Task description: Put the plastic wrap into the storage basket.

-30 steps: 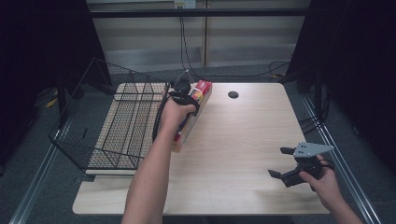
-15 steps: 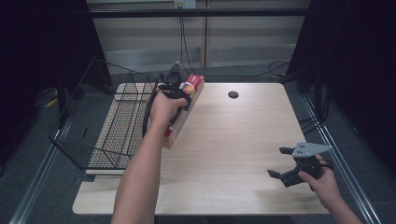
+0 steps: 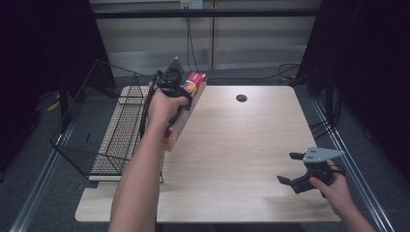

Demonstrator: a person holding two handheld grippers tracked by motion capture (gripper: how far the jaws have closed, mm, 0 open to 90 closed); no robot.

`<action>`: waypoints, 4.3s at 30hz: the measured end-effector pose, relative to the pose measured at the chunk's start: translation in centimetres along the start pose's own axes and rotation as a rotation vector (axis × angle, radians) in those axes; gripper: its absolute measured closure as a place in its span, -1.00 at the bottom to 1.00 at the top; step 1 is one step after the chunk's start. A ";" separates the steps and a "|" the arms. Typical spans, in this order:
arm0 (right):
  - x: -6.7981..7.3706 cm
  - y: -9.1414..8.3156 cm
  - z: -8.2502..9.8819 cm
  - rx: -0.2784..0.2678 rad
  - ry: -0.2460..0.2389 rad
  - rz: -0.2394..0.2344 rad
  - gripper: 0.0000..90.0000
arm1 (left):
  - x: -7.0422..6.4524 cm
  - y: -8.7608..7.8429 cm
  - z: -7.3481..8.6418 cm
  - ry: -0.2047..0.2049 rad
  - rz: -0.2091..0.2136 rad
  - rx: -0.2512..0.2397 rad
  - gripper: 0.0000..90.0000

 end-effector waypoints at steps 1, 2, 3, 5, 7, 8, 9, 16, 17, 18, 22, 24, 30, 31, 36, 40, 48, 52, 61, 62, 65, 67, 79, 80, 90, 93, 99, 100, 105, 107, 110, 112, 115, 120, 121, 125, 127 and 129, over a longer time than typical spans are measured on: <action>0.0 0.0 0.0 0.001 -0.002 0.000 -0.96 | 0.1 -0.1 0.0 0.001 -0.003 -0.002 -0.01; 0.0 0.0 0.0 0.001 -0.002 0.000 -0.96 | 0.1 -0.2 0.0 0.002 -0.001 -0.007 -0.01; 0.0 0.0 0.0 0.001 -0.002 0.001 -0.96 | 0.2 -0.4 0.1 -0.003 0.001 -0.005 -0.01; 0.0 0.0 0.0 0.001 -0.003 0.002 -0.96 | 0.3 -0.6 0.1 -0.009 0.004 -0.009 -0.01; 0.1 0.0 0.0 0.001 -0.004 0.000 -0.96 | 0.4 -0.9 0.2 -0.012 0.007 -0.009 -0.01; 0.1 0.0 0.0 0.002 -0.005 0.000 -0.96 | 0.4 -1.0 0.3 -0.014 0.010 -0.008 -0.01; 0.0 0.0 0.0 0.002 -0.005 0.005 -0.96 | 0.6 -1.2 0.3 -0.010 0.001 -0.009 -0.01; 0.1 0.0 -0.1 0.003 -0.008 0.005 -0.96 | 1.0 -2.2 0.6 -0.026 -0.001 -0.014 -0.01; 0.1 0.0 -0.1 0.003 -0.008 0.008 -0.96 | 1.0 -2.4 0.6 -0.041 0.003 -0.019 -0.01; 0.1 0.0 -0.1 0.003 -0.009 0.007 -0.96 | 1.3 -2.6 0.7 -0.028 -0.003 -0.017 -0.01; 0.1 0.0 -0.1 -0.001 -0.010 0.010 -0.96 | 1.8 -3.0 1.0 -0.034 -0.008 -0.009 -0.01; 0.1 0.0 -0.1 0.000 -0.009 0.007 -0.96 | 2.3 -3.4 1.2 -0.044 -0.009 -0.013 -0.01; 0.2 0.1 0.0 0.005 -0.011 0.004 -0.96 | 3.2 -4.2 1.7 -0.074 -0.013 -0.018 -0.01; 0.2 0.1 0.0 0.004 -0.011 0.005 -0.96 | 3.5 -4.4 1.8 -0.080 -0.013 -0.020 -0.01; 0.2 0.1 -0.1 0.002 -0.014 -0.001 -0.96 | 4.5 -4.9 2.3 -0.095 -0.018 -0.022 -0.01; 0.2 0.1 -0.1 0.003 -0.014 0.000 -0.96 | 5.1 -5.2 2.7 -0.109 -0.019 -0.023 -0.02; 0.2 0.2 -0.1 0.007 -0.011 0.004 -0.96 | 6.1 -6.0 3.3 -0.124 -0.028 -0.022 -0.01; 0.3 0.1 -0.1 0.006 -0.012 -0.001 -0.96 | 6.5 -6.3 3.6 -0.133 -0.030 -0.022 -0.01; 0.4 0.2 -0.2 0.007 -0.013 0.002 -0.96 | 7.7 -7.0 4.4 -0.156 -0.037 -0.029 -0.01; 0.4 0.3 -0.2 0.007 -0.016 -0.002 -0.96 | 7.8 -7.1 4.5 -0.161 -0.035 -0.028 -0.01; 0.4 0.3 -0.2 0.008 -0.019 0.001 -0.96 | 8.1 -7.4 4.6 -0.165 -0.036 -0.034 -0.01; 0.4 0.4 -0.2 0.010 -0.019 0.000 -0.96 | 8.2 -7.6 4.8 -0.171 -0.035 -0.034 -0.01; 0.5 0.4 -0.3 0.010 -0.020 -0.002 -0.96 | 9.3 -8.8 5.6 -0.199 -0.037 -0.060 -0.02; 0.4 0.3 -0.3 0.008 -0.018 0.001 -0.96 | 9.4 -8.9 5.7 -0.204 -0.036 -0.061 -0.01; 0.5 0.5 -0.3 0.015 -0.022 -0.002 -0.96 | 10.9 -9.5 6.6 -0.231 -0.039 -0.068 -0.01; 0.5 0.6 -0.3 0.015 -0.021 -0.004 -0.96 | 11.3 -9.7 6.9 -0.242 -0.048 -0.071 -0.01; 0.7 0.7 -0.3 0.019 -0.025 -0.015 -0.96 | 11.9 -10.2 7.3 -0.253 -0.058 -0.067 -0.01; 0.7 0.8 -0.3 0.018 -0.026 -0.015 -0.96 | 12.0 -10.3 7.4 -0.253 -0.058 -0.068 -0.01; 0.6 0.6 -0.3 0.014 -0.021 -0.006 -0.96 | 12.6 -10.4 7.7 -0.274 -0.060 -0.074 -0.02; 0.6 0.5 -0.2 0.012 -0.019 -0.008 -0.96 | 12.9 -10.4 7.8 -0.278 -0.065 -0.076 -0.02; 0.6 0.5 -0.2 0.011 -0.019 -0.008 -0.96 | 13.3 -10.5 8.1 -0.277 -0.063 -0.081 -0.02; 0.6 0.5 -0.2 0.013 -0.020 -0.008 -0.96 | 13.5 -10.5 8.2 -0.289 -0.055 -0.089 -0.02; 0.6 0.5 -0.3 0.013 -0.019 -0.011 -0.96 | 14.1 -10.5 8.5 -0.294 -0.072 -0.077 -0.02; 0.6 0.5 -0.3 0.011 -0.018 -0.005 -0.96 | 14.6 -10.2 9.0 -0.305 -0.073 -0.070 -0.02; 0.6 0.5 -0.3 0.011 -0.019 -0.006 -0.96 | 14.7 -10.2 9.0 -0.310 -0.070 -0.068 -0.02; 0.6 0.5 -0.3 0.012 -0.017 -0.004 -0.96 | 14.9 -10.0 9.2 -0.309 -0.085 -0.066 -0.02; 0.6 0.4 -0.3 0.011 -0.016 -0.004 -0.96 | 15.0 -9.9 9.4 -0.314 -0.076 -0.066 -0.02; 0.5 0.4 -0.3 0.010 -0.015 -0.002 -0.96 | 15.1 -9.9 9.4 -0.315 -0.072 -0.062 -0.02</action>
Point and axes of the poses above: each handheld gripper's, and its own axes: y roughly forward along the jaws, z roughly out of its underside, x roughly to its left, the point moved 6 cm from there along y, roughly forward along the jaws, and after that the axes turned 15 degrees about x, right-handed, at the moved point
